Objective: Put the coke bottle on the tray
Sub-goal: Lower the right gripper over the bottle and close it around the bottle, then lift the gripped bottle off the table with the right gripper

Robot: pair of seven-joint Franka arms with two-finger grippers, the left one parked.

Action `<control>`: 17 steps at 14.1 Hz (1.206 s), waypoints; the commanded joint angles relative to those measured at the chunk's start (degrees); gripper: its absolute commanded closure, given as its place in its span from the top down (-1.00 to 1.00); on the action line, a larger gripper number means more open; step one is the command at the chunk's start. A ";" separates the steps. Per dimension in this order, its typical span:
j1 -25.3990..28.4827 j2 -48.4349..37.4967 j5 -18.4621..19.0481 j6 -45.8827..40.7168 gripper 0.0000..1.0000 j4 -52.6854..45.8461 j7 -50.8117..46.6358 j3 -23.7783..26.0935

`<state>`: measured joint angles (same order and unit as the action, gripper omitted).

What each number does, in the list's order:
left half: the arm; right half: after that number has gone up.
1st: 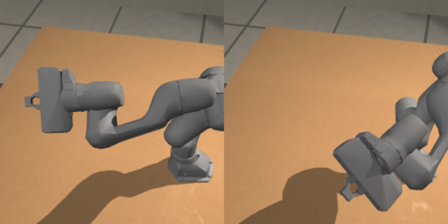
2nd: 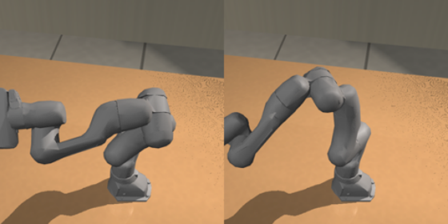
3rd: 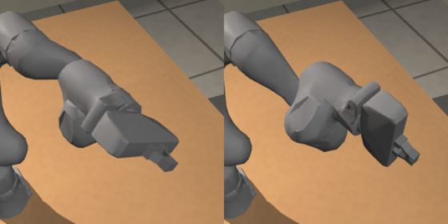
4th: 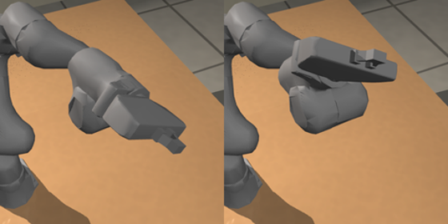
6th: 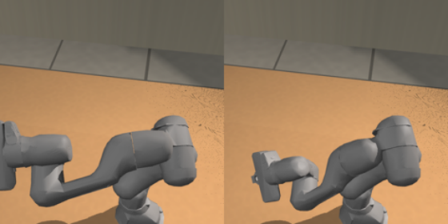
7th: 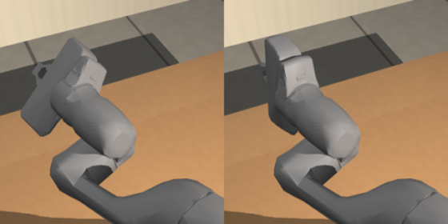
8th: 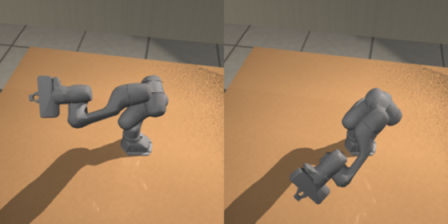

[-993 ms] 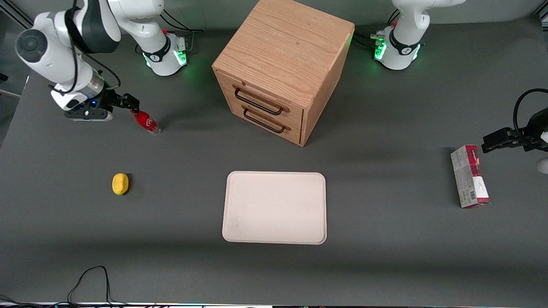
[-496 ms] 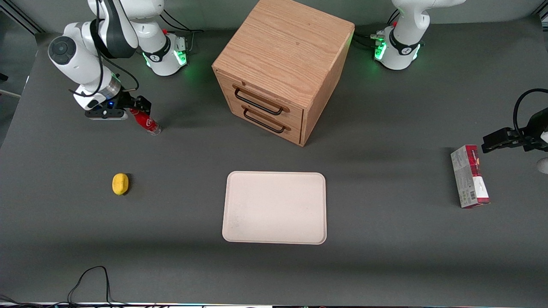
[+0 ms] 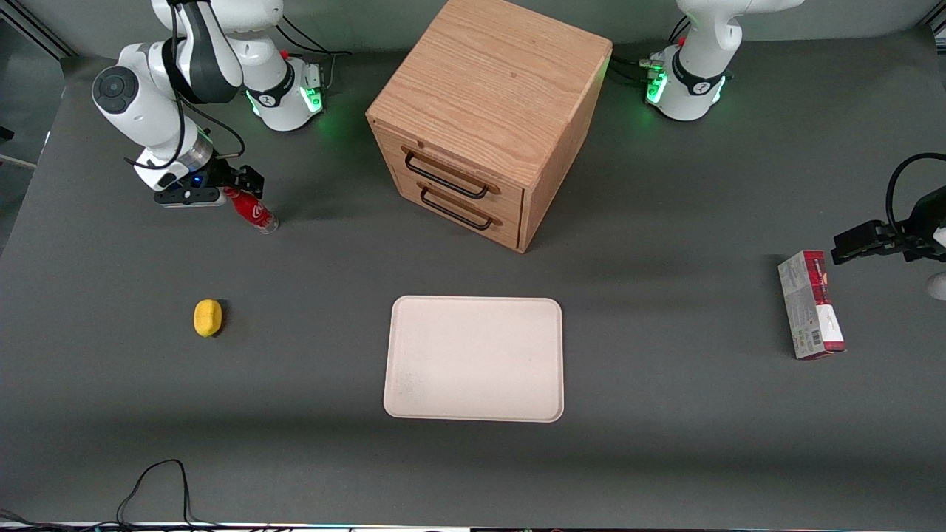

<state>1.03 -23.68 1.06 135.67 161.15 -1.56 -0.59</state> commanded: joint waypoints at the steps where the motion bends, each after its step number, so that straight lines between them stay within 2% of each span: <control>1: -0.68 -0.75 0.26 2.76 0.44 2.59 1.74 -0.29; 4: -0.77 -0.40 0.26 2.76 -0.77 2.59 1.74 -1.42; 5: -0.77 -0.40 0.26 2.76 -1.00 2.50 1.74 -2.04; 12: -1.64 0.83 0.35 1.97 -1.00 1.37 2.17 -3.01; 17: -3.40 4.42 0.26 -2.16 -1.00 -6.27 2.09 -3.01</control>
<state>-1.26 -21.35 1.10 134.98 158.52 -1.07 -3.37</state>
